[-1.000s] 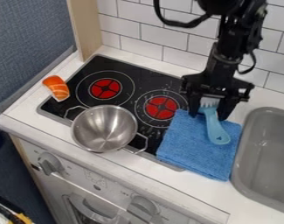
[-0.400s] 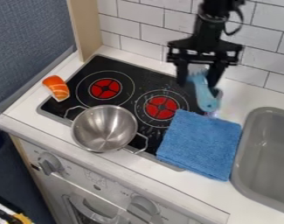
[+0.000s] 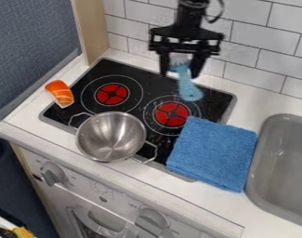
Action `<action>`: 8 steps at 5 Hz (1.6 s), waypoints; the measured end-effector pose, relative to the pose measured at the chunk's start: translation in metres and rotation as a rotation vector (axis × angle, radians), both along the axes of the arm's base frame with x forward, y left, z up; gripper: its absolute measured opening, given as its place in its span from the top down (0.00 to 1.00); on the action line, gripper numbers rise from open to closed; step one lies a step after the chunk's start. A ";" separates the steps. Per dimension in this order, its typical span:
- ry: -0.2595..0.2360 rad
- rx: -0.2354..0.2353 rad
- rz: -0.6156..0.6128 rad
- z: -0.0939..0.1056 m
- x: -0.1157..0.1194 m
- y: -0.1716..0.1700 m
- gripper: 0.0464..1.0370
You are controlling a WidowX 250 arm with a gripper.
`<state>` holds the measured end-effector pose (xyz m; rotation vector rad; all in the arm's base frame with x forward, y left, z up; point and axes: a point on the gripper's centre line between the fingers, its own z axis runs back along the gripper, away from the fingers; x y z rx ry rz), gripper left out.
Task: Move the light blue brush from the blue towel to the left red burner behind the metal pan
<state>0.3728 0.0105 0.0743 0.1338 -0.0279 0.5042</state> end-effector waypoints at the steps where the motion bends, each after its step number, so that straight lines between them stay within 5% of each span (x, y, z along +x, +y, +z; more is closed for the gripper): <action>1: 0.013 0.031 -0.079 -0.006 0.003 0.022 0.33; 3: 0.034 0.136 -0.312 -0.020 0.011 0.056 0.33; 5: 0.008 0.131 -0.290 -0.033 0.008 0.092 0.33; 8: 0.041 0.148 -0.258 -0.055 0.003 0.103 0.33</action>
